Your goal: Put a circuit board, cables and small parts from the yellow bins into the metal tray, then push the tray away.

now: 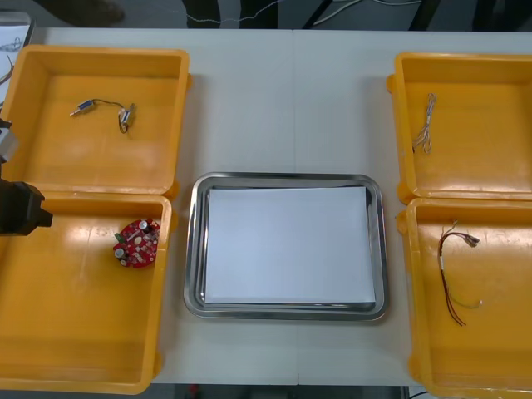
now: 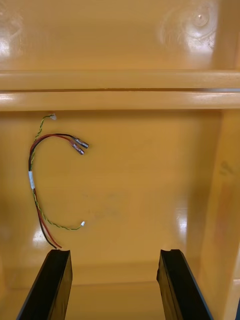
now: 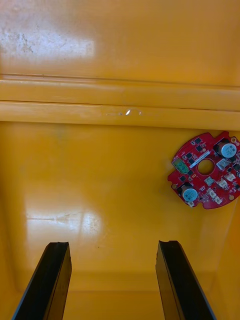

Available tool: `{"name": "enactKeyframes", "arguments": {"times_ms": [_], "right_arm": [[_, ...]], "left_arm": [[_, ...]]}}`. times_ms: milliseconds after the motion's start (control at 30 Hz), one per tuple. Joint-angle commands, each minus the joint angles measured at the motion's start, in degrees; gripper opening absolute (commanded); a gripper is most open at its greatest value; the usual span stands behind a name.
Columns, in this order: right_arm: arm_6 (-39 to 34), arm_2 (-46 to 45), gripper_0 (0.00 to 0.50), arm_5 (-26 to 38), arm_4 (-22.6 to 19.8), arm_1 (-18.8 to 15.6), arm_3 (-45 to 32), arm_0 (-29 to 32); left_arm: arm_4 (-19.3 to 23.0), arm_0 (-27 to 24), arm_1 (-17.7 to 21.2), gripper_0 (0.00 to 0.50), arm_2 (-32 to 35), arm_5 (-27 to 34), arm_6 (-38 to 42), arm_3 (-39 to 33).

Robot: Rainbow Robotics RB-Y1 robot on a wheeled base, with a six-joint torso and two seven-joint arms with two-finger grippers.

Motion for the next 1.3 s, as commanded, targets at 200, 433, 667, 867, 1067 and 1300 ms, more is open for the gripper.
{"name": "enactKeyframes", "arguments": {"times_ms": [200, 433, 667, 867, 1067, 1300], "right_arm": [[2.9, -0.6, 0.500, 0.3, -0.3, -2.4, -1.1, -0.6], [2.9, -0.6, 0.500, 0.3, -0.3, -2.4, -1.1, -0.6], [2.9, -0.6, 0.500, 0.3, -0.3, -2.4, -1.1, -0.6], [2.9, -0.6, 0.500, 0.3, -0.3, -2.4, -1.1, -0.6], [2.9, -0.6, 0.500, 0.3, -0.3, -2.4, -1.1, -0.6], [2.9, -0.6, 0.500, 0.3, -0.3, -2.4, -1.1, -0.6]], "left_arm": [[-0.4, -0.4, 2.5, 0.500, -0.3, 0.4, 5.7, -0.5], [-0.4, -0.4, 2.5, 0.500, -0.3, 0.4, 5.7, -0.5], [-0.4, -0.4, 2.5, 0.500, -0.3, 0.4, 5.7, -0.5], [-0.4, -0.4, 2.5, 0.500, -0.3, 0.4, 5.7, -0.5], [-0.4, -0.4, 2.5, 0.500, -0.3, 0.4, 5.7, -0.5], [-0.4, -0.4, 2.5, 0.500, -0.3, 0.4, 5.7, -0.5]]}}
